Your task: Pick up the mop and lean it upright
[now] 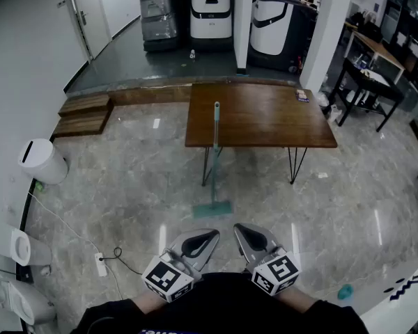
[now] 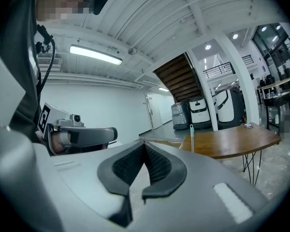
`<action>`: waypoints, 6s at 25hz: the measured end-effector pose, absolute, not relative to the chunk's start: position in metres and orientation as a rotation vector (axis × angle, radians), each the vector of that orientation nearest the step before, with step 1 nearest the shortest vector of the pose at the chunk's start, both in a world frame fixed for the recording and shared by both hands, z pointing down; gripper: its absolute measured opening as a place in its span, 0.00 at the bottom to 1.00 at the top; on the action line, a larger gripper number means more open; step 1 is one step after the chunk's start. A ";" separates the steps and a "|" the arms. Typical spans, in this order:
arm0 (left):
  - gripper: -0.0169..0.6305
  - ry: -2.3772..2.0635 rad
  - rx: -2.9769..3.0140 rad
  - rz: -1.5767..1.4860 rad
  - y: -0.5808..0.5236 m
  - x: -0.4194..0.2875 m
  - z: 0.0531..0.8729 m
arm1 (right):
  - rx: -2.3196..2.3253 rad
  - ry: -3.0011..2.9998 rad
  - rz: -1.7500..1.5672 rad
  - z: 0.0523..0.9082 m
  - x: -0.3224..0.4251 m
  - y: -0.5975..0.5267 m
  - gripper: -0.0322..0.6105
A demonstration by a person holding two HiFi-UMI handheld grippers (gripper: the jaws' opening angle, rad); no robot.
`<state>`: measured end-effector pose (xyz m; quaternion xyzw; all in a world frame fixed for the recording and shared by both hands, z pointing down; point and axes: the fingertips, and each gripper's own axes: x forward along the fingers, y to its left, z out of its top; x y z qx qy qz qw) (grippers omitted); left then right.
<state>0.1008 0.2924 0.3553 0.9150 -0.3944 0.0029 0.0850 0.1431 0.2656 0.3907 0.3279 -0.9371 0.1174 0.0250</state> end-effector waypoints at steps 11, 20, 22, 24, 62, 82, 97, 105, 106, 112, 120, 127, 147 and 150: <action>0.05 -1.172 2.734 0.005 0.299 0.106 0.359 | 0.999 -2.911 0.373 0.392 0.145 0.272 0.05; 0.05 -1.163 2.722 0.017 0.307 0.111 0.366 | 1.000 -2.919 0.401 0.395 0.150 0.280 0.06; 0.05 -1.163 2.713 0.023 0.307 0.115 0.367 | 1.000 -2.912 0.419 0.398 0.154 0.279 0.06; 0.05 -1.160 2.707 0.023 0.307 0.121 0.369 | 0.999 -2.906 0.430 0.401 0.160 0.279 0.06; 0.05 -1.335 2.645 0.062 0.252 0.201 0.369 | 0.835 -2.938 0.484 0.415 0.239 0.220 0.06; 0.05 -1.148 2.672 -0.011 0.121 0.086 0.377 | 1.021 -2.807 0.490 0.424 0.132 0.096 0.06; 0.05 -1.051 2.651 -0.065 0.069 -0.008 0.382 | 1.122 -2.716 0.490 0.427 0.046 0.052 0.06; 0.05 -1.026 2.650 -0.069 0.057 0.001 0.392 | 1.113 -2.709 0.505 0.433 0.050 0.042 0.06; 0.05 -1.032 2.651 -0.065 0.054 0.003 0.392 | 1.106 -2.715 0.509 0.434 0.051 0.039 0.06; 0.05 -1.122 2.632 -0.029 0.029 0.010 0.389 | 1.035 -2.772 0.518 0.431 0.058 0.010 0.06; 0.05 -1.266 2.604 0.019 -0.016 0.029 0.379 | 0.946 -2.828 0.508 0.424 0.083 -0.038 0.06; 0.05 -1.406 2.549 0.078 -0.051 0.045 0.378 | 0.838 -2.882 0.525 0.424 0.103 -0.072 0.06; 0.15 -1.470 2.521 0.221 -0.102 0.043 0.429 | 0.851 -2.839 0.552 0.442 0.119 -0.109 0.06; 0.18 -1.431 2.538 0.251 -0.110 0.038 0.443 | 0.923 -2.811 0.547 0.441 0.121 -0.109 0.06</action>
